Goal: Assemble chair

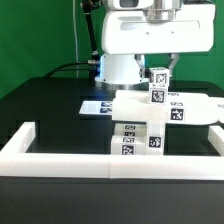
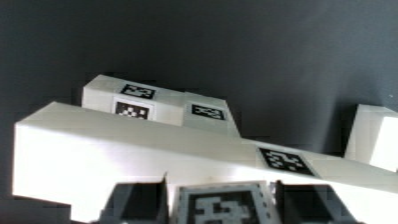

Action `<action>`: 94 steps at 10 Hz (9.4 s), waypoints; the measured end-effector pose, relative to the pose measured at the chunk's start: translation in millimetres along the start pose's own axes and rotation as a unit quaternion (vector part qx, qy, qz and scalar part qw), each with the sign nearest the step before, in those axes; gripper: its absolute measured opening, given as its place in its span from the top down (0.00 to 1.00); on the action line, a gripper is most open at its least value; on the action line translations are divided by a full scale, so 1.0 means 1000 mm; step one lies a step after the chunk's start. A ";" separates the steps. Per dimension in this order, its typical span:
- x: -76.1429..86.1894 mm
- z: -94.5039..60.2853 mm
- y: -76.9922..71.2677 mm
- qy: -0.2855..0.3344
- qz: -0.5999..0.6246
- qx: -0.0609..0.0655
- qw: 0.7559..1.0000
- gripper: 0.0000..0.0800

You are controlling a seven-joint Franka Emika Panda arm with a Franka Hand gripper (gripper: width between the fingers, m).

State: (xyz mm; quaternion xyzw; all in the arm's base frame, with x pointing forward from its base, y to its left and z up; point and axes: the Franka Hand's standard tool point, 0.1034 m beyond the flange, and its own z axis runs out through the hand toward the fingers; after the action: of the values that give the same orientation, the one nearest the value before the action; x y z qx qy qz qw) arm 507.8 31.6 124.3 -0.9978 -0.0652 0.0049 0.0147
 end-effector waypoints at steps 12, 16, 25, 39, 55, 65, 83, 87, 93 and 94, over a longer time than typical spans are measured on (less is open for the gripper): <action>-0.001 0.002 0.003 0.013 0.001 -0.004 1.000 0.64; -0.003 0.010 0.005 0.010 0.003 -0.008 1.000 0.64; -0.003 0.010 0.005 0.011 0.006 -0.008 1.000 0.64; -0.002 0.010 -0.002 0.012 0.405 0.003 0.914 0.64; -0.003 0.012 -0.006 0.017 0.245 0.017 0.969 0.19; 0.000 0.010 0.001 0.022 -0.038 0.006 0.999 0.40; 0.001 0.010 -0.002 0.017 0.372 0.020 0.928 0.64; 0.001 0.010 -0.005 0.013 0.478 0.027 0.878 0.64; 0.001 0.010 -0.013 0.017 0.364 0.020 0.931 0.20; 0.001 0.010 -0.013 0.018 0.314 0.019 0.949 0.19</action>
Offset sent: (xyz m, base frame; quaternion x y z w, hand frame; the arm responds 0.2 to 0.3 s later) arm 0.0000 0.0000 0.0000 0.0000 0.0000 0.0000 1.0000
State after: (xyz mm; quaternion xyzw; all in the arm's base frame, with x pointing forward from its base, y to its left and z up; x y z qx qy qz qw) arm 507.3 44.5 115.0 -0.9672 0.2517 -0.0071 0.0324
